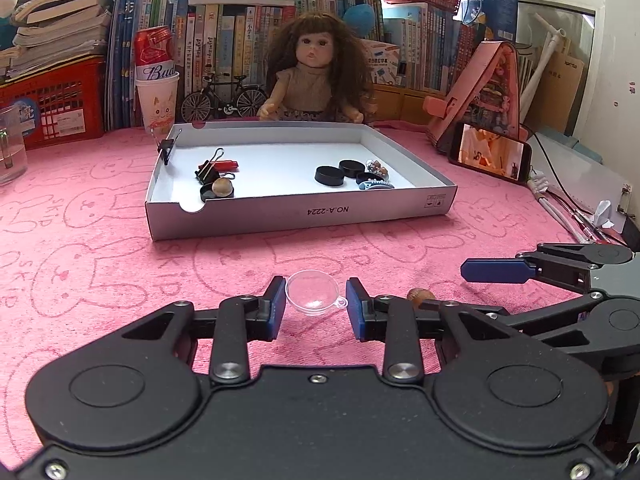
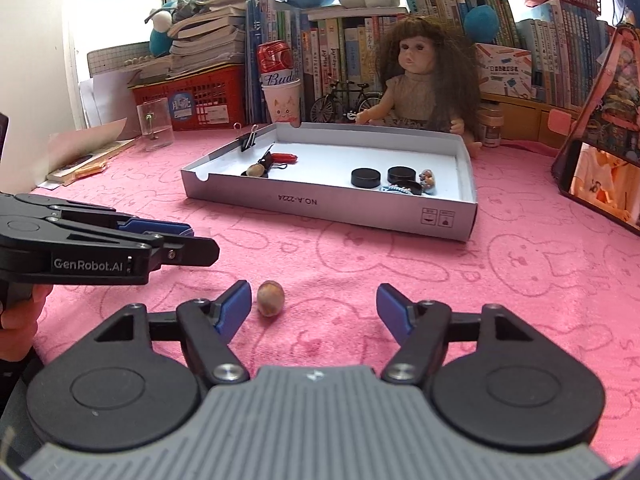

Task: Organize rigid objects
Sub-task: 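Move the left tool to the clear plastic dome while the right tool approaches a wooden bead, then grasp the clear dome with the left tool while the right tool grasps the wooden bead, then carry the clear dome and wooden bead over the white tray with both tools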

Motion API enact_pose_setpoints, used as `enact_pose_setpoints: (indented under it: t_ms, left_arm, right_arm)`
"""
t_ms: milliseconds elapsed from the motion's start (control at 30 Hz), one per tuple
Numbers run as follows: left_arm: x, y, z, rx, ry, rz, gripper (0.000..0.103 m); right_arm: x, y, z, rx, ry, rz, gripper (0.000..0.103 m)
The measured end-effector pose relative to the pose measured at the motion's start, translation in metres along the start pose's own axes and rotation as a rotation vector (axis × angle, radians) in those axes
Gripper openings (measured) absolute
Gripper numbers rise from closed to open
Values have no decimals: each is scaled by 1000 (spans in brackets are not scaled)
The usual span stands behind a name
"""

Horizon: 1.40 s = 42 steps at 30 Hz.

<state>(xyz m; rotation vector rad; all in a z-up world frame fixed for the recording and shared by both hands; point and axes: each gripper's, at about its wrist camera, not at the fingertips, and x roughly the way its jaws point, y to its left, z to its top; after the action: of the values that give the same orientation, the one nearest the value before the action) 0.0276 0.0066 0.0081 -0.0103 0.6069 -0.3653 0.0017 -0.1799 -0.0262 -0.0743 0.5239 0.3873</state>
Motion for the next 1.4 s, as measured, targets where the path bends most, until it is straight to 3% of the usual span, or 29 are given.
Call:
enact_pose_setpoints:
  t_ms: [367,633,1400]
  left_arm:
    - [-1,3,-1,-10,1,7,31]
    - [-1,3,0,-12,-2,8,31]
    - [2,3,11,-37,-21,27,31]
  right_arm:
    - [6,17,-3,-59,22,-1,48]
    - [7,21,-1,-55,20,-44,22]
    - [14,10,14,26,28,-132,21]
